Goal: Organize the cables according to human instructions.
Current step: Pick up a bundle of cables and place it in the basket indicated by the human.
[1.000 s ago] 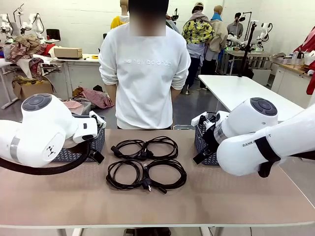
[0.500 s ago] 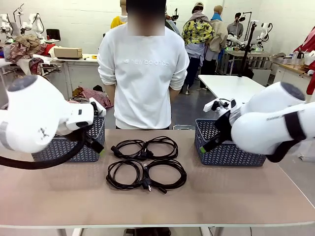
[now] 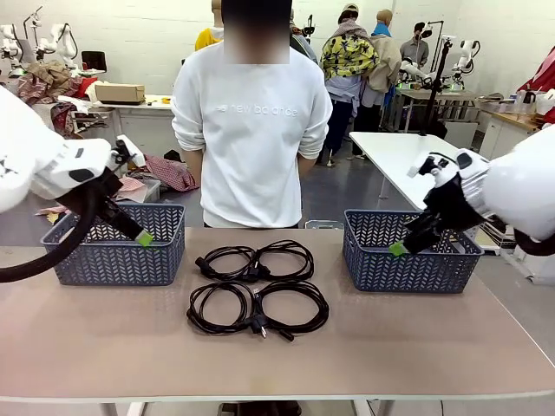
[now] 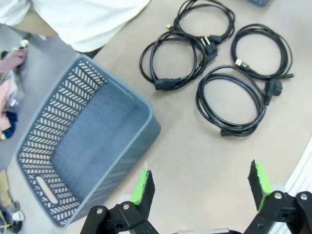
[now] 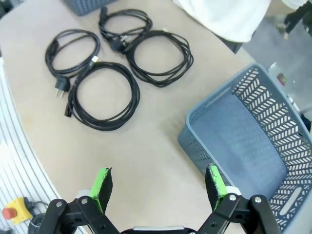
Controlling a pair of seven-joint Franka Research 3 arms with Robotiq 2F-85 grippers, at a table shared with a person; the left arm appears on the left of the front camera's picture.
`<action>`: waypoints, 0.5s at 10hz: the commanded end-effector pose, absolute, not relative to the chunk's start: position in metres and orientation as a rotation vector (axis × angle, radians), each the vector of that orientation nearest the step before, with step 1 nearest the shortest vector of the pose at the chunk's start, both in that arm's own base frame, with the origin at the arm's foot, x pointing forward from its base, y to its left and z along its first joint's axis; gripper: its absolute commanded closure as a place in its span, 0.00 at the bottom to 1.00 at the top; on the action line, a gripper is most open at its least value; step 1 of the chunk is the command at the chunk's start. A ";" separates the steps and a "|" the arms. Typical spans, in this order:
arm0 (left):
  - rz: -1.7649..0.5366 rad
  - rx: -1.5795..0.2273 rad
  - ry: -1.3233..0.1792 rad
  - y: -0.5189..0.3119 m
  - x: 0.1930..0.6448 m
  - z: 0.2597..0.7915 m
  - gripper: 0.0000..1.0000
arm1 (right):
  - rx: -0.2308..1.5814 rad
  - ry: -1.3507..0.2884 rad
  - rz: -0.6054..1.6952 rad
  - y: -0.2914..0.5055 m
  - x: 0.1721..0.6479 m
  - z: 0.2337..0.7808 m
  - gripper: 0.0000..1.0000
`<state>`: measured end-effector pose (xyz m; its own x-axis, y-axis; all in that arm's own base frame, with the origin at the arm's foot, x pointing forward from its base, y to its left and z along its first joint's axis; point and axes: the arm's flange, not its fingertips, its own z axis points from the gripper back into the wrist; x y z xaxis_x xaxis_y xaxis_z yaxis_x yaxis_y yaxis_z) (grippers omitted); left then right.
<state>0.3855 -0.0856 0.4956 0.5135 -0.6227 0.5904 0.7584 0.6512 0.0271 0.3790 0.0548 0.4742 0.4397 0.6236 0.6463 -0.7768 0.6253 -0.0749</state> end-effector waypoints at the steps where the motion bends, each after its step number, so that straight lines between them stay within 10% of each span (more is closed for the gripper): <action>1: -0.872 -0.323 -0.630 -0.070 0.386 0.500 0.00 | 0.353 -0.732 0.949 0.034 0.381 0.478 0.00; 5: -0.907 -0.340 -0.658 -0.040 0.385 0.507 0.00 | 0.451 -0.799 0.983 0.008 0.377 0.485 0.00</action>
